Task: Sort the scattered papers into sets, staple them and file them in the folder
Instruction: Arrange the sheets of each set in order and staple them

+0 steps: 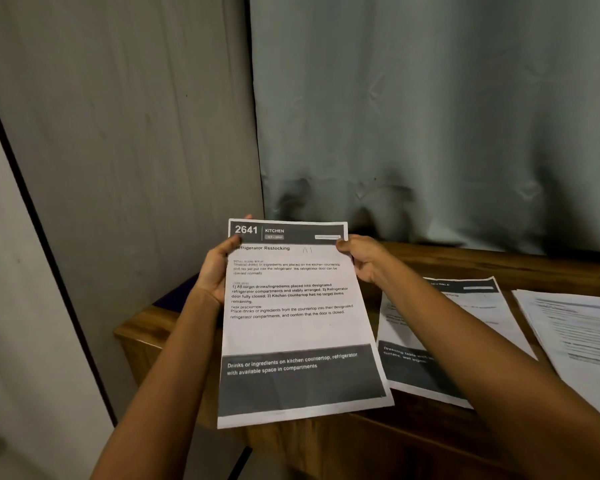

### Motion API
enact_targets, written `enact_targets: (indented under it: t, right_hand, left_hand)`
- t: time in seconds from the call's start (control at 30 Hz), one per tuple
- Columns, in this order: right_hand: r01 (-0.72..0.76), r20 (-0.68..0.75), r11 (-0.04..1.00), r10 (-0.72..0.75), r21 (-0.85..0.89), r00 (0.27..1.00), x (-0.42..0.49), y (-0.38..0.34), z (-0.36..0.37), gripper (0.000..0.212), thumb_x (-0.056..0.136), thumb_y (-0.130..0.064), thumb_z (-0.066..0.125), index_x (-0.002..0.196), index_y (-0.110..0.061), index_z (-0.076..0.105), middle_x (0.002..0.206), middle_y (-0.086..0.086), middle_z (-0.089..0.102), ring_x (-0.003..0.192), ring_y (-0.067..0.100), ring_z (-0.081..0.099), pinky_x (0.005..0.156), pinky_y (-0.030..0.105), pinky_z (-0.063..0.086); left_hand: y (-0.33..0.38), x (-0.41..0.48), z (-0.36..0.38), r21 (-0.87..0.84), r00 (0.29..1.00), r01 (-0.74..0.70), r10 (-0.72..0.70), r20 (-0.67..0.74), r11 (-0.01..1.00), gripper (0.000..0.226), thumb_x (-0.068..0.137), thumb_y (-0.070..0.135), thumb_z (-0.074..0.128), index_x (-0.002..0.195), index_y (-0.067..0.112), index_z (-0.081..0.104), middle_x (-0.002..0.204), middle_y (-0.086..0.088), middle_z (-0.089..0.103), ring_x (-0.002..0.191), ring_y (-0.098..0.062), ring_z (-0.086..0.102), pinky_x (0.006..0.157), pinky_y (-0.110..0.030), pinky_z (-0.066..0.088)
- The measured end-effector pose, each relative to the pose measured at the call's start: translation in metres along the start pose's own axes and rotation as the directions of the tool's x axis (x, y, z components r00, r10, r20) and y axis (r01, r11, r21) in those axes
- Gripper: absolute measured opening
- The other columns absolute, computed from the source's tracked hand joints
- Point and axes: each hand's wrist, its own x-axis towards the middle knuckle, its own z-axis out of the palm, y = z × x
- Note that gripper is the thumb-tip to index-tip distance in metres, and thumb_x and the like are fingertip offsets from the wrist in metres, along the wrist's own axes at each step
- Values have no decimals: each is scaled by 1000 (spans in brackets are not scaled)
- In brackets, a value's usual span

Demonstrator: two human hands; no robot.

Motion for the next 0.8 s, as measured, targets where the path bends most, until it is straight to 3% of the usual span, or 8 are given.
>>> enact_targets:
  t: [0.1,0.23,0.33,0.43,0.53,0.6,0.67,0.8]
  right_hand:
    - [-74,8,997,73,13,997,8,11,4,33,100,0,39,132,2,48,131,24,55,102,36,61,93,49,44]
    - [-213,8,976,213,47,977,17,21,5,35,100,-1,39,135,1,43,133,22,54,112,36,59,100,51,40]
    - [-236,14,970,236,55,972,25,26,6,35,100,-2,41,134,0,44,131,21,56,91,32,65,94,49,44]
    - [-191,-8,982,191,-5,982,33,30,8,30,99,-6,45,129,-1,48,122,19,62,71,26,63,82,44,51]
    - [27,-103,958,-59,-284,993,45,39,16,25,100,-11,47,122,-3,53,121,16,63,84,25,64,72,33,51]
    - [202,-130,697,-393,-688,910,56,46,19,30,98,-15,50,127,-5,50,130,15,56,113,29,56,87,32,46]
    - [351,52,356,-635,-866,771,62,50,25,43,96,-16,52,137,-8,42,143,12,44,135,28,36,109,37,33]
    - [569,402,159,-558,-807,726,79,52,48,40,99,-21,47,138,-13,46,143,7,46,143,22,25,118,41,4]
  left_hand:
    - [-2,0,-1,-67,998,-46,48,33,997,34,86,26,47,106,22,75,123,-10,66,105,-30,66,82,-50,56]
    - [-8,11,-9,-63,999,-41,42,6,997,26,95,29,44,112,20,60,132,-7,60,124,-31,54,95,-54,46]
    - [-11,21,-20,-38,1000,-14,14,3,999,21,102,32,35,103,21,53,133,-3,60,119,-29,59,93,-50,49]
    - [-14,28,-28,-32,1000,-14,14,-4,999,22,102,31,33,96,21,51,130,-1,62,107,-27,66,82,-46,56]
    - [-16,31,-37,-71,1000,-12,11,-18,997,21,101,30,34,93,21,51,132,-2,61,107,-28,65,80,-47,56]
    - [-17,35,-43,-78,1000,0,-2,-29,997,22,102,29,33,93,20,51,132,-3,61,109,-29,64,80,-48,56]
    - [-18,38,-45,-60,999,9,-12,-42,998,21,102,29,33,94,20,50,130,-3,62,106,-30,65,77,-48,59]
    - [-18,44,-43,-47,998,26,-29,-61,999,23,103,31,32,95,20,51,122,-2,67,98,-28,69,74,-45,59]
